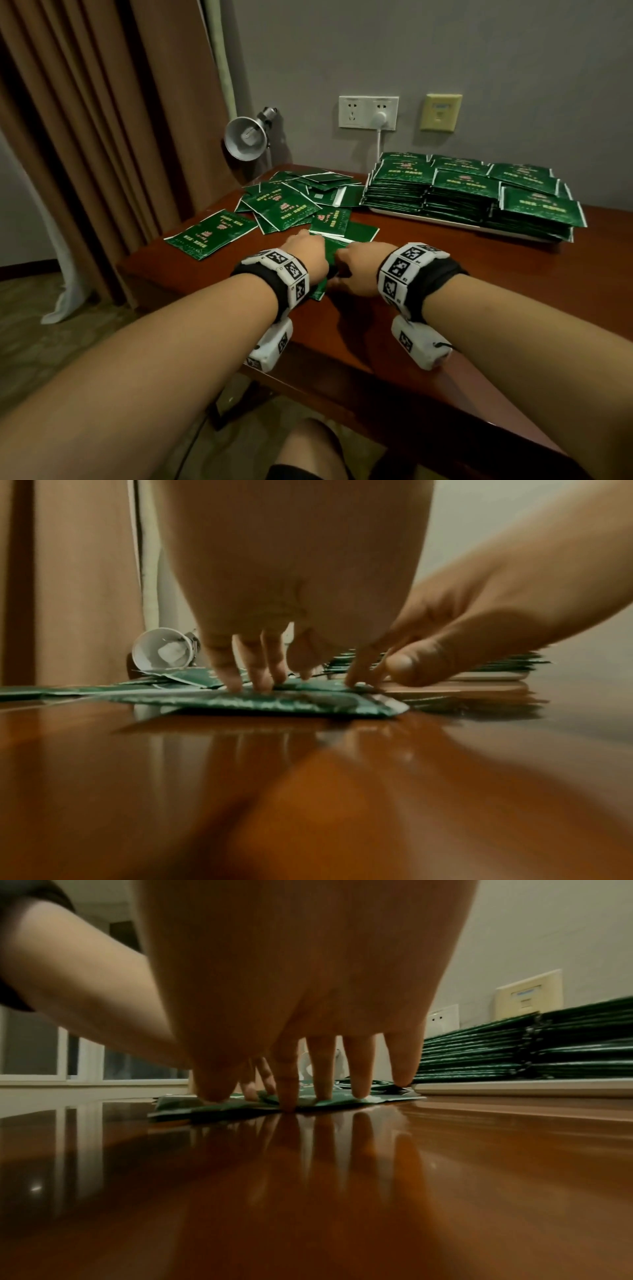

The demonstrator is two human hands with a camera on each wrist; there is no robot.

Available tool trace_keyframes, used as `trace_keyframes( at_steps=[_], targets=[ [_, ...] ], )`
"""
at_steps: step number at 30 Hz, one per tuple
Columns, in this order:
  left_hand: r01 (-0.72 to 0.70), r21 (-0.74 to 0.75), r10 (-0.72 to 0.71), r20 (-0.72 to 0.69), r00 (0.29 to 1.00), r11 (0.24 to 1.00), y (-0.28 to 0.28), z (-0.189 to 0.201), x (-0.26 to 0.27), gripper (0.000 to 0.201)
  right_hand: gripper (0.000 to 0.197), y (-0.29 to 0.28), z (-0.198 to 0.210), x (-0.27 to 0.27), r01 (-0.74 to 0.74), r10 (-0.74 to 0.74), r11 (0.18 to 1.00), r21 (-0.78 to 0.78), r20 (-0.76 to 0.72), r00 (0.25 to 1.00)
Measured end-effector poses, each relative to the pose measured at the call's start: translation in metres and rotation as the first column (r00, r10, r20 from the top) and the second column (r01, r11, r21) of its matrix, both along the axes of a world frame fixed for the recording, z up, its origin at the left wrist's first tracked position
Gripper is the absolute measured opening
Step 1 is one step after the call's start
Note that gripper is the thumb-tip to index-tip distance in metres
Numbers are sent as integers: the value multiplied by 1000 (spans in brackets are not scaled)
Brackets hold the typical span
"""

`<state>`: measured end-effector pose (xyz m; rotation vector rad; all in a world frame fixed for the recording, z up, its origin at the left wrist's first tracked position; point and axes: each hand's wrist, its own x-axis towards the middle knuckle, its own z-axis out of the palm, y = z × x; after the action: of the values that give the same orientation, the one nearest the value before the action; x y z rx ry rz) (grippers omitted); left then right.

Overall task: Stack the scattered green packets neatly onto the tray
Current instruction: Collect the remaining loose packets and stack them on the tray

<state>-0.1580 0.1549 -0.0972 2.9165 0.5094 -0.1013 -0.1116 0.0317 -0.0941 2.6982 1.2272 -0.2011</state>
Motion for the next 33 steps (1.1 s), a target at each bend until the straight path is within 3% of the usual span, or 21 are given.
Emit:
trace_keyframes(
  at_steps=[3,5,7,10,14,19,24,26,30,33],
  targets=[
    [-86,7,86,25,996,996,-5,0,4,43,49,-16,1,5,35,-31,996,-80,48,998],
    [-190,-10,189,-40,981,982,-9,1,5,55,36,-29,3,6,29,-25,996,-80,52,998],
    [-190,-9,188,-119,975,982,-11,1,10,61,29,-42,4,6,34,-31,998,-52,55,998],
    [-55,23,58,-117,991,998,-20,0,18,56,41,-63,3,8,89,-90,996,24,71,993],
    [198,-28,-200,-75,977,980,-47,-1,23,62,52,-97,3,14,258,-255,966,-33,77,964],
    [399,3,-390,-203,898,917,-58,-1,22,108,28,-114,10,23,339,-336,938,-71,47,941],
    [456,83,-430,-224,875,886,-59,-1,19,114,16,-109,18,21,392,-391,920,0,57,918],
    [470,97,-449,-182,875,877,-60,-1,20,111,19,-112,25,24,449,-451,888,93,-7,893],
    [478,64,-471,-95,877,876,-59,-1,23,119,45,-124,39,38,517,-505,834,191,-111,856],
    [473,4,-468,-141,872,881,-55,-4,26,132,57,-131,39,42,557,-558,814,163,-42,828]
  ],
)
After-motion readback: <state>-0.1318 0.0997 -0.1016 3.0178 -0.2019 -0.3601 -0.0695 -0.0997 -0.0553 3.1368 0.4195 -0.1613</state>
